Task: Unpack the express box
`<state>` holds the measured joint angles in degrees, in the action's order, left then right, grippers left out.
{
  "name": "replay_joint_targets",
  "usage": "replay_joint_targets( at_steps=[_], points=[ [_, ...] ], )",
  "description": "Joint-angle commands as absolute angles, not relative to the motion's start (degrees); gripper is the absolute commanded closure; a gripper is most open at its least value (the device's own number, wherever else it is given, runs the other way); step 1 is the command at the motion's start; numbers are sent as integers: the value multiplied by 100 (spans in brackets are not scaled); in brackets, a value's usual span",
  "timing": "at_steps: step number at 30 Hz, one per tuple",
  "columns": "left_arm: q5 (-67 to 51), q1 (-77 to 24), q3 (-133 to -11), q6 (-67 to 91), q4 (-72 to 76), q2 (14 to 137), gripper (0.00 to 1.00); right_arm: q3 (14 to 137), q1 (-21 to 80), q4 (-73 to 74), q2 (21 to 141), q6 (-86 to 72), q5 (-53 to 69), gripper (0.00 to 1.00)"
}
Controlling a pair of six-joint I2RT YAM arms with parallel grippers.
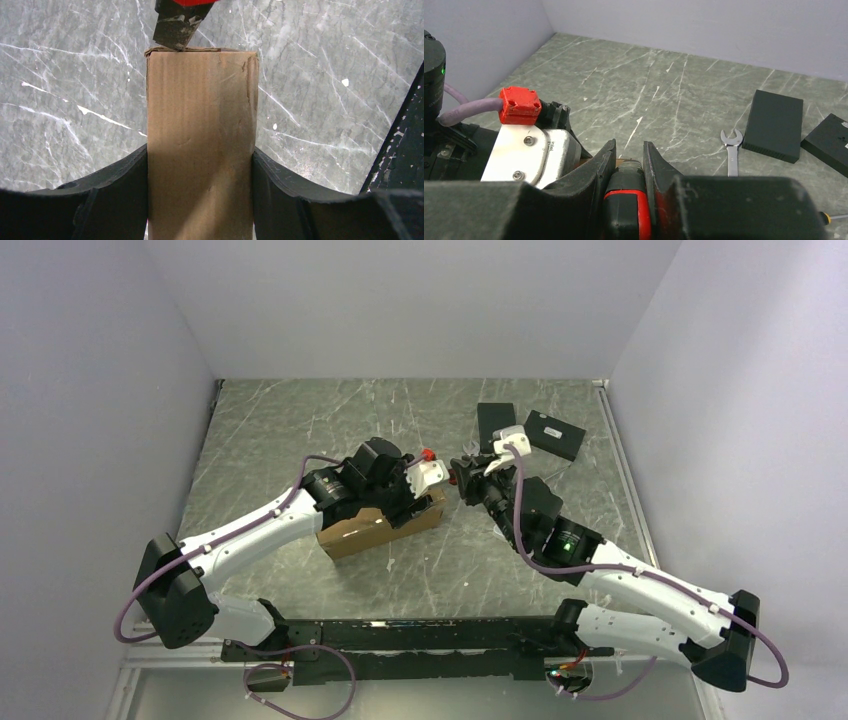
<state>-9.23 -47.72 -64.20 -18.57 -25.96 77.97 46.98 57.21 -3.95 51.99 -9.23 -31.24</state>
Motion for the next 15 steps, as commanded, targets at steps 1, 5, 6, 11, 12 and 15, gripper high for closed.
replay_joint_targets(
  at_steps=[1, 5, 6, 11, 12, 15],
  points=[
    [-959, -4811, -6592, -1962, -2299, 7708, 47, 4834, 5765, -592, 5201, -963, -3085, 100],
    [-866, -4806, -6590, -1903, -2272, 7720, 48, 4790, 5836, -471, 5185, -919, -3118, 100],
    [-839, -4803, -6597, -1888, -2277, 7740, 48, 4768, 5869, -443, 5168, -910, -3135, 100],
    [-620, -4792, -6704, -1734, -2367, 7910, 50, 4684, 6220, -304, 5122, -775, -3505, 100],
    [-606, -4782, -6719, -1698, -2378, 7944, 51, 4666, 6301, -299, 5116, -733, -3589, 100],
    [-629, -4726, -6771, -1594, -2377, 7997, 52, 4617, 6497, -259, 5105, -645, -3801, 100]
  ],
)
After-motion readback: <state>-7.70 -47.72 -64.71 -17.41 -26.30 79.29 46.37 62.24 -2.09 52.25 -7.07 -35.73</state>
